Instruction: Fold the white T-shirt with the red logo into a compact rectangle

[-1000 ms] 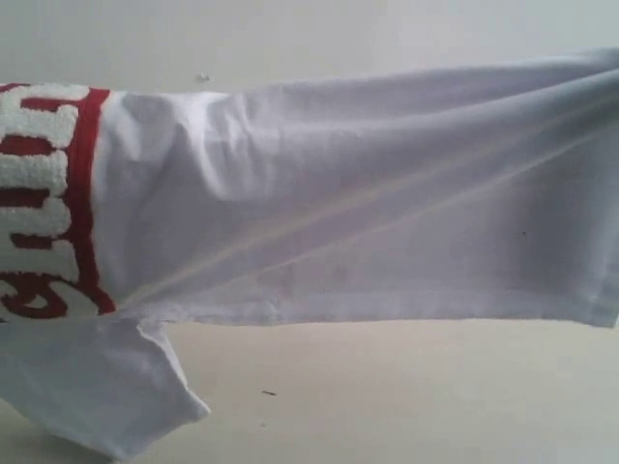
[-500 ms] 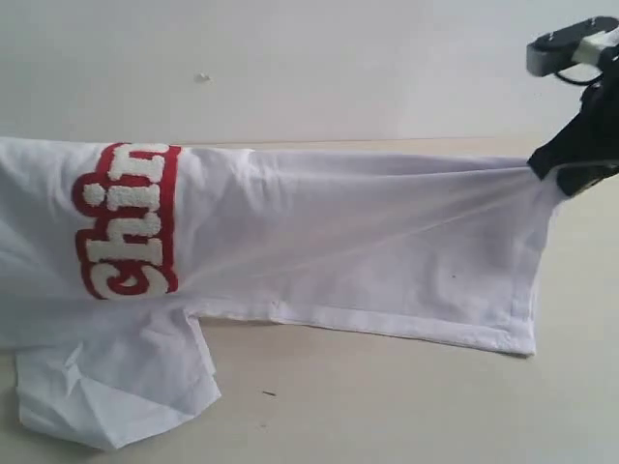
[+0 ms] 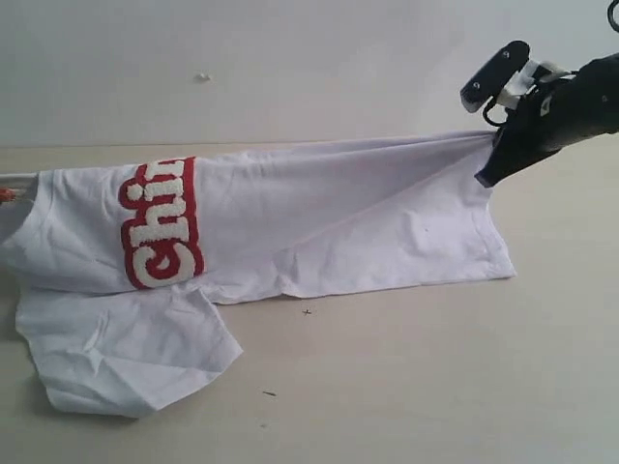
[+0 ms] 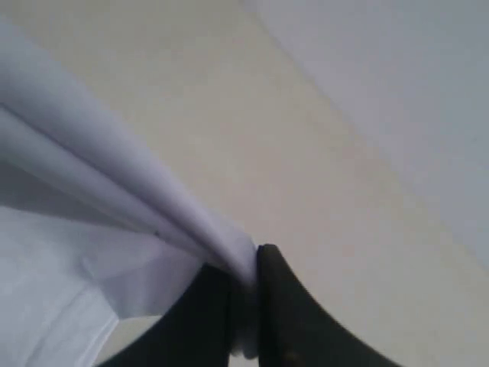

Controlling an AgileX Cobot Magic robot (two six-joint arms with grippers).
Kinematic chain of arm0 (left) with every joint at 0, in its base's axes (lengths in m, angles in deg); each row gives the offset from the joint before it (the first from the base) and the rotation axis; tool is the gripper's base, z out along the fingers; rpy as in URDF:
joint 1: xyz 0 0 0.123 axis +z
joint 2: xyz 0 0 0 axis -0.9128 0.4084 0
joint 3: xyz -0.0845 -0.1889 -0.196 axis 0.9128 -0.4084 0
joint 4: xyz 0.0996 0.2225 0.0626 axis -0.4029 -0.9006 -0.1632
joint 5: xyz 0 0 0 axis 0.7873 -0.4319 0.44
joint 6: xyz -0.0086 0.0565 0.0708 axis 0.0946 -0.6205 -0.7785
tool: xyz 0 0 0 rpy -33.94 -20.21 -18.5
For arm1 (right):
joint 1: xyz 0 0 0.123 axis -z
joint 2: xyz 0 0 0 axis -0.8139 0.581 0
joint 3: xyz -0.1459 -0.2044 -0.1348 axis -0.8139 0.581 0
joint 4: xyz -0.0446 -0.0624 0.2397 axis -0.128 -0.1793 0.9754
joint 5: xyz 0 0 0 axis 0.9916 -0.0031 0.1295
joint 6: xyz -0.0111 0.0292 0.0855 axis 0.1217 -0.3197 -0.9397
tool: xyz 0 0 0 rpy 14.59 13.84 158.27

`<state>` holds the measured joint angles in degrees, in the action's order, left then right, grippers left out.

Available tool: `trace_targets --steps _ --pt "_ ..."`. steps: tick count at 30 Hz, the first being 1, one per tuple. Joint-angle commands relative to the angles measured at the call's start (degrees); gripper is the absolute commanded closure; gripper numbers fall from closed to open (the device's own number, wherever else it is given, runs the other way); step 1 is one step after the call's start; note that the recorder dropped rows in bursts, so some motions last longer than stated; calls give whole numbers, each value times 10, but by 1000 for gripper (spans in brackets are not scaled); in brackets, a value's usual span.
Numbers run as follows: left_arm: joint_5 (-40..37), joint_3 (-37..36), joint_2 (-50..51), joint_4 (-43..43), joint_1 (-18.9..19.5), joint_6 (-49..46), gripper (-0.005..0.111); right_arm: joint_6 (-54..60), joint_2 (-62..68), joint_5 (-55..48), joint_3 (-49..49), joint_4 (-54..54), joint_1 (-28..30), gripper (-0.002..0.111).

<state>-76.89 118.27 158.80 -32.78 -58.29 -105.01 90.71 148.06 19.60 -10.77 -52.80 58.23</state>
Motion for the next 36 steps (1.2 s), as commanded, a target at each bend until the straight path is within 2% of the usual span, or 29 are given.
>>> trace_targets --steps 1,3,5,6,7,11,13,15,16,18,20,22,23,25,26,36 --pt "84 -1 27 -38 4 4 107 1 14 66 1 -19 9 100" --pt "102 -1 35 -38 4 4 104 1 25 72 1 -19 9 90" --pt "116 -1 38 -38 4 4 96 1 34 76 1 -19 10 76" --pt "122 -1 40 -38 4 4 84 1 39 77 1 -19 10 64" --pt "125 -1 40 -38 4 5 78 1 40 79 1 -17 10 59" --pt "127 -1 40 -38 4 29 48 -24 40 76 -10 0 10 52" --pt "130 -1 40 -38 6 45 40 -48 40 55 -25 4 10 51" --pt "130 -1 40 -35 9 59 39 -99 40 20 -45 4 10 51" --pt "130 -1 40 -35 11 75 39 -172 41 -28 -74 1 14 52" --pt "130 -1 40 -35 19 86 39 -210 43 -100 -119 3 17 53" --pt "128 -1 40 -35 22 86 39 -210 47 -143 -143 3 17 53" --pt "127 -1 40 -34 24 91 39 -196 51 -179 -162 51 19 53" --pt "127 -1 40 -34 24 94 39 -173 55 -195 -174 106 24 53" --pt "124 -1 40 -34 24 95 39 -90 78 -273 -227 287 45 53" --pt "124 -1 40 -34 24 95 39 -63 86 -296 -245 327 52 53" --pt "130 -1 41 -35 28 95 40 -60 92 -352 -312 338 111 57"
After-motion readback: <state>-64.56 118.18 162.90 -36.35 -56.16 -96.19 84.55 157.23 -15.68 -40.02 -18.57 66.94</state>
